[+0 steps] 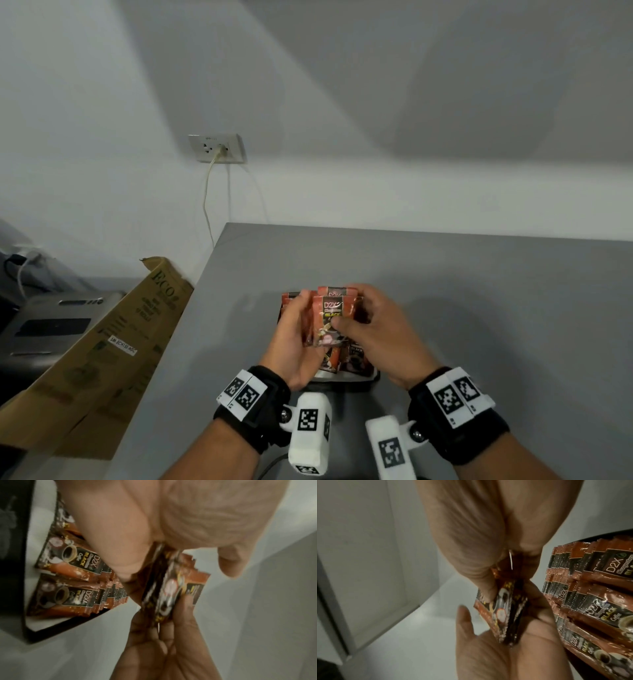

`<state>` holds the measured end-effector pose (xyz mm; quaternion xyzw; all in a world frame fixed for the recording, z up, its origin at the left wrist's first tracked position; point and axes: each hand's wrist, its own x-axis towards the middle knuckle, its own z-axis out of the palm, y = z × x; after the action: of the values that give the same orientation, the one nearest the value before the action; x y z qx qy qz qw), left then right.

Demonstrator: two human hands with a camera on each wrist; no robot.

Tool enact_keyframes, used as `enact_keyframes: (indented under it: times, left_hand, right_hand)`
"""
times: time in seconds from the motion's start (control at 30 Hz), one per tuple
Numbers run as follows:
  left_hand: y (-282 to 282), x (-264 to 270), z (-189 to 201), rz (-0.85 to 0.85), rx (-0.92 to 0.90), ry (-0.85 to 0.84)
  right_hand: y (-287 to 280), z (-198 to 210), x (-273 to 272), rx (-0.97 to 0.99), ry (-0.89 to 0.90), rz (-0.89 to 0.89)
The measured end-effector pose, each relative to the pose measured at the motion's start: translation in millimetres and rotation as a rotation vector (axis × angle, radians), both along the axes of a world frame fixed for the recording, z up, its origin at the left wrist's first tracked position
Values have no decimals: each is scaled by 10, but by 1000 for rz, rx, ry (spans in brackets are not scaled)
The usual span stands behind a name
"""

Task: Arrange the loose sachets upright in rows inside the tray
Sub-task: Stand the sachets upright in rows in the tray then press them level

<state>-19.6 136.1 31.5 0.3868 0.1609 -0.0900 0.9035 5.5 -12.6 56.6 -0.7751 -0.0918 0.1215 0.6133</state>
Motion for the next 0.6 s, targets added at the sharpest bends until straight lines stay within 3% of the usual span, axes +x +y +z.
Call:
enact_keyframes:
  times: [0.17, 0.3, 0.4, 0.6]
  left_hand:
    - [20, 13, 2, -24, 34, 17]
    - [56, 40, 30, -38, 4, -7]
    - [50, 16, 65, -107, -51, -35]
    - [37, -19, 111, -148, -61, -64]
  right_hand:
    - [52, 1, 46, -474, -198, 205]
    - [-32, 220, 87, -424, -250, 297]
    - [12, 253, 125, -612, -401, 488]
    - [106, 163, 136, -657, -465, 507]
